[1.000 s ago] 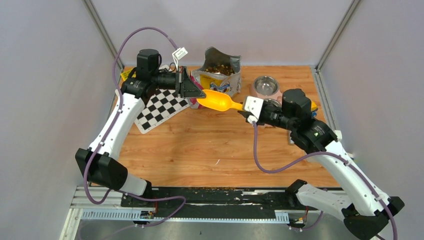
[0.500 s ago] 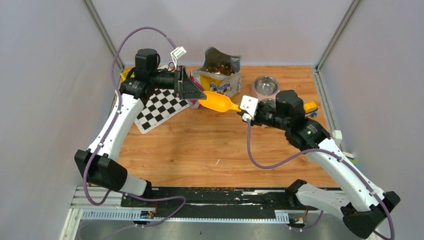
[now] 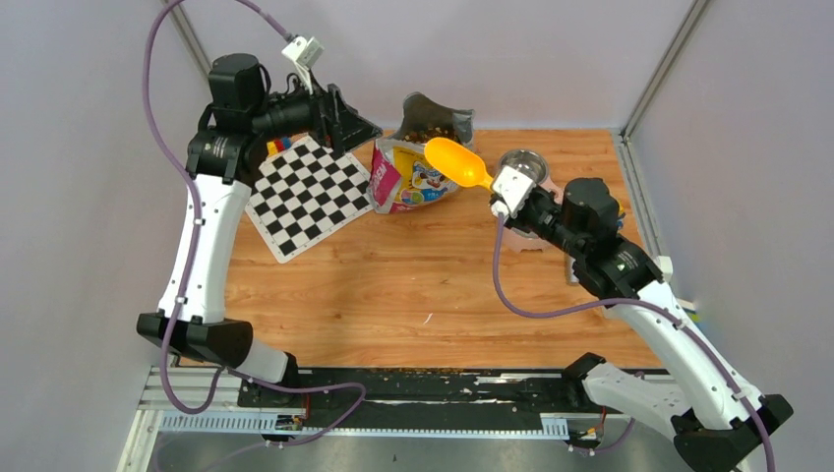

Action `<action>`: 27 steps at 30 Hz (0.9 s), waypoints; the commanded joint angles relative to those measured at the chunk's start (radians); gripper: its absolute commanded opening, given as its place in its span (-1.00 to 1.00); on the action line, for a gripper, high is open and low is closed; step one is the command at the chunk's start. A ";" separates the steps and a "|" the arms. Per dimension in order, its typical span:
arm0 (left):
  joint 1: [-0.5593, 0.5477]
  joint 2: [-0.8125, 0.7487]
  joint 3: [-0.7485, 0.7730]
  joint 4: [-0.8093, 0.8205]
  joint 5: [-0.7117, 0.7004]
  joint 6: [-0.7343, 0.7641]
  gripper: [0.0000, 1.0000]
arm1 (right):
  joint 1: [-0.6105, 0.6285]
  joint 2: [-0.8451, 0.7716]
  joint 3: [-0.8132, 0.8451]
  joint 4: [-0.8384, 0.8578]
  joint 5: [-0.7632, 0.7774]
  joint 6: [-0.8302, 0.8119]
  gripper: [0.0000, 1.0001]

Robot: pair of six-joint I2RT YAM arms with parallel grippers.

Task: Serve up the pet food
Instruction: Adjust the spatula, then collect the pet food from the pet food bag.

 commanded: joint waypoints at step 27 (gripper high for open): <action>-0.125 0.643 0.623 -0.139 -0.354 0.184 1.00 | -0.047 -0.196 -0.237 0.366 0.264 -0.031 -1.00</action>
